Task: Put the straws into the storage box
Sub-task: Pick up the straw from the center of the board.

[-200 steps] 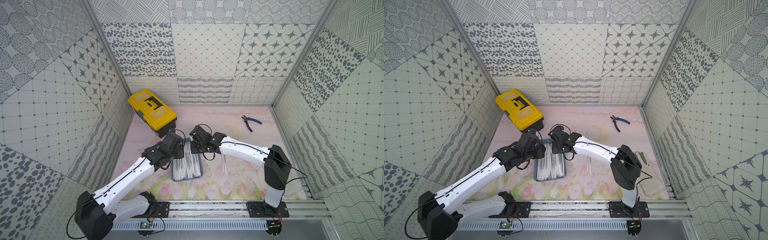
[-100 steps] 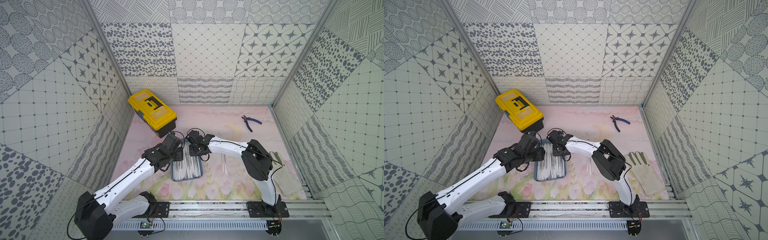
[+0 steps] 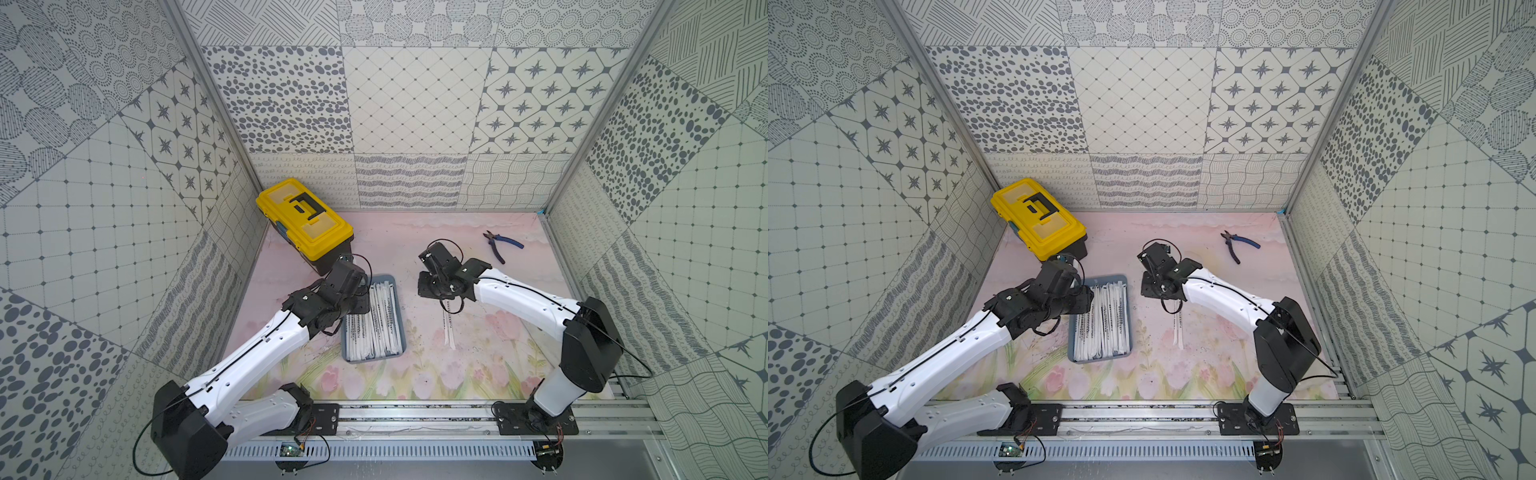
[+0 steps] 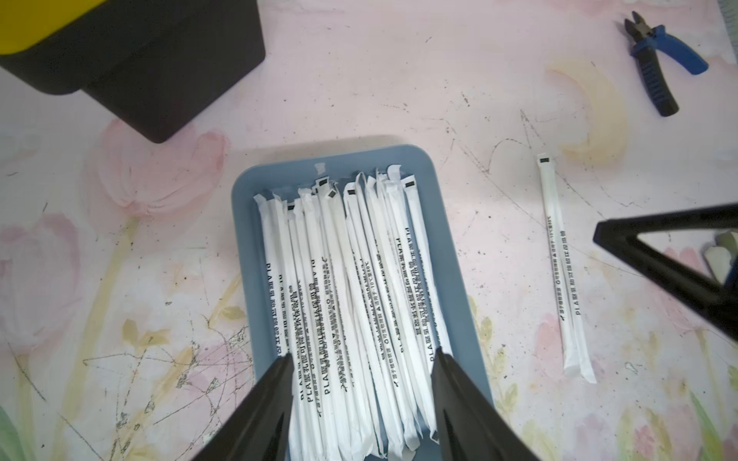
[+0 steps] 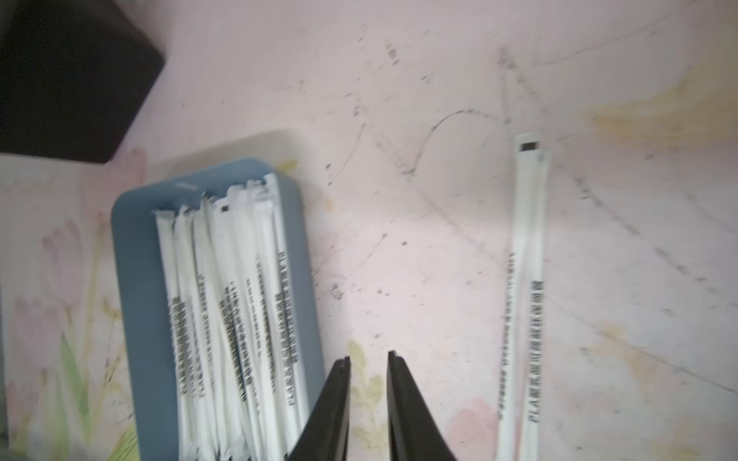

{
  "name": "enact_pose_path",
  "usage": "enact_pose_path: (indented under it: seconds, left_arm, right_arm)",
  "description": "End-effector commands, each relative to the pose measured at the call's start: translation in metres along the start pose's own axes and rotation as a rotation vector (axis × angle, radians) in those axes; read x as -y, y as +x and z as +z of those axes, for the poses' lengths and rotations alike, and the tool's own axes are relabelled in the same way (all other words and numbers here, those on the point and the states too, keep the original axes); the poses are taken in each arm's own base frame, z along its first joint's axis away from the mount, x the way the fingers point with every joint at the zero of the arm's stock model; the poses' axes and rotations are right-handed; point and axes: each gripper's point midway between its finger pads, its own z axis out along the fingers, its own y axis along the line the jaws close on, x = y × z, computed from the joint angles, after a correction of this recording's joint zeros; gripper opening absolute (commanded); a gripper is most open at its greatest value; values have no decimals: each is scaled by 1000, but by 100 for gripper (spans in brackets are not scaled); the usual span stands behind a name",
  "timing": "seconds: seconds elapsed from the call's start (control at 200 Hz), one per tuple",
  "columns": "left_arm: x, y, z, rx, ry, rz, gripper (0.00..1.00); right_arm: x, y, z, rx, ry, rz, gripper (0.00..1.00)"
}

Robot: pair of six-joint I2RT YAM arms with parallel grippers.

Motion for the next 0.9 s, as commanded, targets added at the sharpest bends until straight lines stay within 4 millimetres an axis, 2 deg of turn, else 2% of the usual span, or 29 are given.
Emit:
enact_pose_path:
  seconds: [0.0, 0.08, 0.155, 0.28, 0.515, 0.71, 0.896]
  left_arm:
    - [54, 5, 12, -22, 84, 100, 60]
    - [79, 23, 30, -75, 107, 143, 60]
    - [96, 36, 46, -113, 126, 163, 60]
    - [114, 54, 65, -166, 127, 206, 60]
    - [117, 67, 75, -210, 114, 229, 60]
    - [113, 69, 77, -215, 96, 235, 61]
    - [109, 70, 76, -214, 86, 237, 61]
  right_arm:
    - [49, 16, 16, -35, 202, -120, 23]
    - [65, 18, 23, -40, 244, -126, 23]
    - [69, 22, 34, -58, 246, -124, 23]
    - [73, 27, 51, -85, 263, -140, 23]
    - [71, 34, 72, -116, 244, -129, 22]
    - [67, 41, 83, -140, 223, -120, 18]
    - [79, 54, 97, -176, 247, -85, 17]
